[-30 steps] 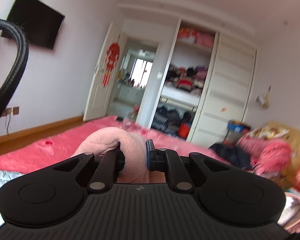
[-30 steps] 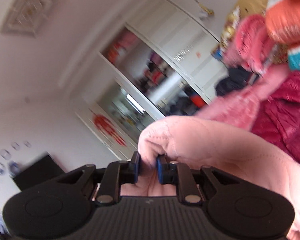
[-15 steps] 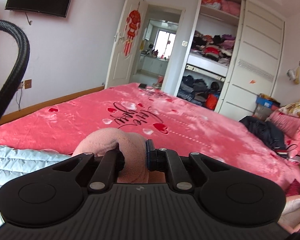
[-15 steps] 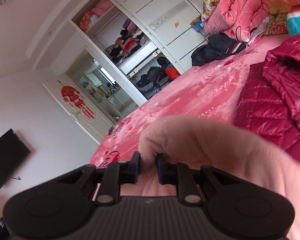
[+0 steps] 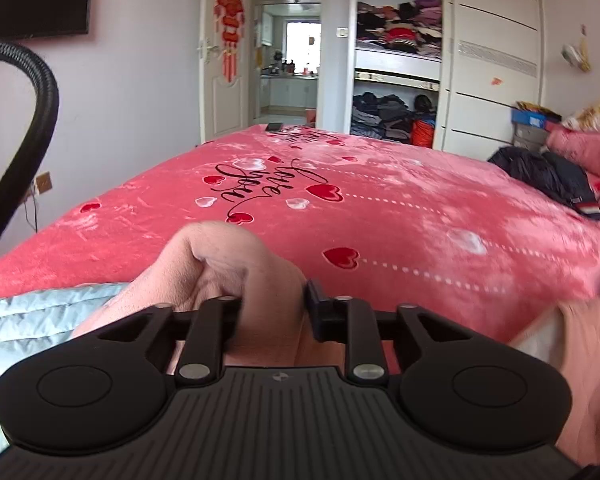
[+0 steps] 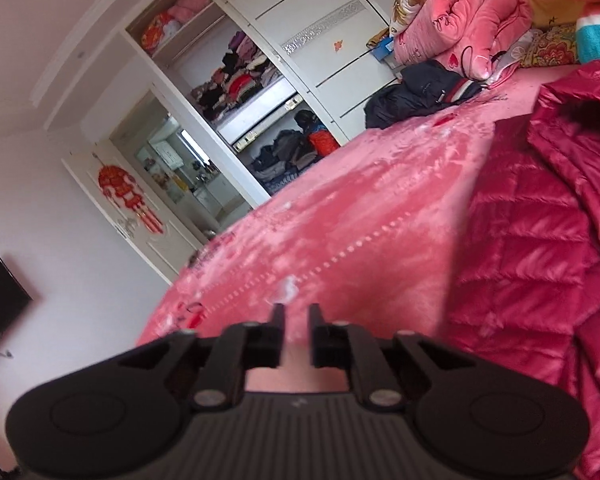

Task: Fold large clothes
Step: 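Lower the pink jacket onto the bed and open both grippers, then grasp the dark red puffer jacket with the left gripper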

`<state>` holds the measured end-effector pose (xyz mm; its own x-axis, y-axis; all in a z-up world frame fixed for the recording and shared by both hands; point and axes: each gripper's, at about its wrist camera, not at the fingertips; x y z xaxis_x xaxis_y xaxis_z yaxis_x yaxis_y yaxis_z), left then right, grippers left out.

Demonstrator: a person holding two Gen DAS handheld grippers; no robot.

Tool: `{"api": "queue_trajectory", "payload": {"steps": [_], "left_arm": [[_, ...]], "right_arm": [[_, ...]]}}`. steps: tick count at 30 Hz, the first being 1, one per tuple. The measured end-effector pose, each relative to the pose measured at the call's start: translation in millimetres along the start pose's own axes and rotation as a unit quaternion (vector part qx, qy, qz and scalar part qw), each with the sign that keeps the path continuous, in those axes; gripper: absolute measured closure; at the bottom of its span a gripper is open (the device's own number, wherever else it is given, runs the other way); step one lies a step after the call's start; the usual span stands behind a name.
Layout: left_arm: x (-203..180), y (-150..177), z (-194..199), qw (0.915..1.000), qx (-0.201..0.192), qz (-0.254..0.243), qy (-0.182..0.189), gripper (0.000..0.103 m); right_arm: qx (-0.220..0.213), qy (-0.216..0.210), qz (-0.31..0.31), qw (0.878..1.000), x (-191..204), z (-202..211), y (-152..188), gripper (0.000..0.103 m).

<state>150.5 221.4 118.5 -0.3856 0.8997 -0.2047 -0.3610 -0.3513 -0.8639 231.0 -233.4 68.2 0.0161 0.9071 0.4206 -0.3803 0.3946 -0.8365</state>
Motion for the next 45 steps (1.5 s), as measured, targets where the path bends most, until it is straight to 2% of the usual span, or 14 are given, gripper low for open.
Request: {"api": "queue_trajectory", "payload": {"steps": [1,4,7,11,13,15,18,25,29,35,41,43,45], "left_arm": [[2,0,5,0.9999,-0.004,-0.009,-0.002,0.041],[16,8,27,0.9992,-0.020,-0.034,-0.002,0.026],[28,14,58,0.9979,-0.035,-0.053,-0.001,0.014],[39,30,98,0.9968,-0.034,-0.070,0.016,0.010],[42,39,117,0.9965,-0.027,-0.073,0.032,0.007],[43,49,135,0.9954,-0.017,-0.078,0.053,0.006],[40,65,159,0.9932,0.004,-0.083,0.082,0.004],[23,108,196,0.9831,0.067,-0.082,0.149,0.003],[17,131,210,0.9785,0.091,-0.080,0.167,0.003],[12,145,225,0.9727,0.117,-0.081,0.183,0.003],[-8,146,237,0.9655,0.120,-0.090,0.213,0.003],[-25,143,240,0.9599,0.118,-0.098,0.235,0.003],[-48,142,243,0.9503,0.121,-0.114,0.263,0.003]], "right_arm": [[-0.002,0.002,-0.001,1.000,-1,4,5,0.063],[-0.008,0.006,-0.004,1.000,-2,23,21,0.061],[-0.020,0.020,-0.003,1.000,1,47,36,0.061],[-0.024,0.042,-0.011,0.999,4,74,51,0.058],[-0.024,0.064,-0.008,0.998,5,86,56,0.050],[-0.026,0.073,-0.004,0.997,6,97,62,0.037],[-0.027,0.088,0.007,0.996,8,112,70,0.027],[-0.020,0.108,0.067,0.992,10,136,81,0.025],[-0.008,0.117,0.093,0.989,5,150,90,0.025],[0.013,0.102,0.117,0.988,-1,168,105,0.023],[-0.007,0.145,0.103,0.984,-25,186,102,0.020],[-0.017,0.165,0.090,0.982,-40,193,101,0.018],[-0.032,0.192,0.079,0.978,-57,203,96,0.016]]}}
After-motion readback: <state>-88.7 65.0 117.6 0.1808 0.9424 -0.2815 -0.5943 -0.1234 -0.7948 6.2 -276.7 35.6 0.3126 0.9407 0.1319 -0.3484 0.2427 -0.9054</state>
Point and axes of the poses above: each gripper's, at about its wrist camera, not at the fingertips, and z roughly against the way its jaws point, x to its left, y to its underside, and after that the axes turned 14 degrees about z, right-handed
